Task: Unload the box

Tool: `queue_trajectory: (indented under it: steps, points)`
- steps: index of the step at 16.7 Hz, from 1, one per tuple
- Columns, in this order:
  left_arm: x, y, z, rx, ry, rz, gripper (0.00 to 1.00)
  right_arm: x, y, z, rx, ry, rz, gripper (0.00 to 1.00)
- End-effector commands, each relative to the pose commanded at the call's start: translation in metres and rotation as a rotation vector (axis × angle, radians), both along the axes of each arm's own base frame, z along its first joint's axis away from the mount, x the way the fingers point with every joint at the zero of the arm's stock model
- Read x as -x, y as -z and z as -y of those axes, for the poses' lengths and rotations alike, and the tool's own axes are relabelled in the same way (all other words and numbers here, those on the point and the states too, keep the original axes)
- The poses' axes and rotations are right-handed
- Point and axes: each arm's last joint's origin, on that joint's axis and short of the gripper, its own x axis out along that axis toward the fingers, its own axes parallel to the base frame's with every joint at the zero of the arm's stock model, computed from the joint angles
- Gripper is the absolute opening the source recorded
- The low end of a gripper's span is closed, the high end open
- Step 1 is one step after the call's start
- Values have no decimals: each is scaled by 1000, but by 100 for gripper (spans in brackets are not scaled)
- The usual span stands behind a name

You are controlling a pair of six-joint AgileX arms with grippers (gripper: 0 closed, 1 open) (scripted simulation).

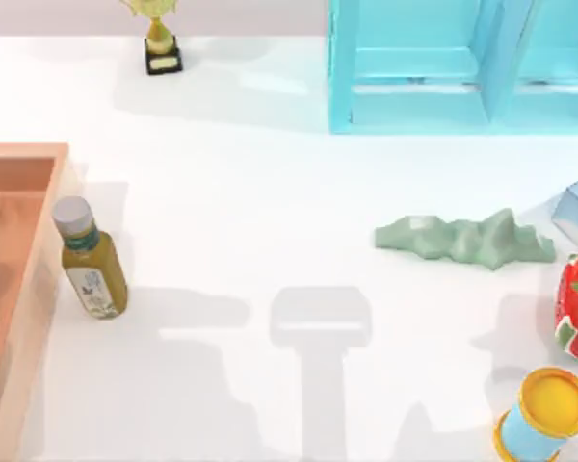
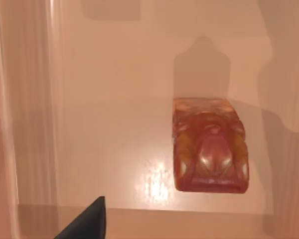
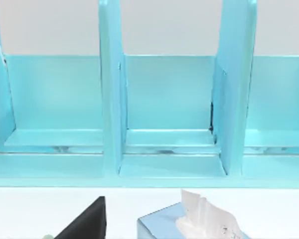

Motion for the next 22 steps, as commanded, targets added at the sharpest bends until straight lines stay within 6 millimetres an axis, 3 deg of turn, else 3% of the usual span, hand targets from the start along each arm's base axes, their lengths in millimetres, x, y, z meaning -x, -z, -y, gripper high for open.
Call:
queue_trajectory:
  steps: [4,11,22]
  points:
    - [-16,5,-12,42,17,-125,100,0,0,0,0,0,0,100]
    - [-17,10,-12,43,21,-131,100,0,0,0,0,0,0,100]
    - [-17,102,-13,44,19,-133,100,0,0,0,0,0,0,100]
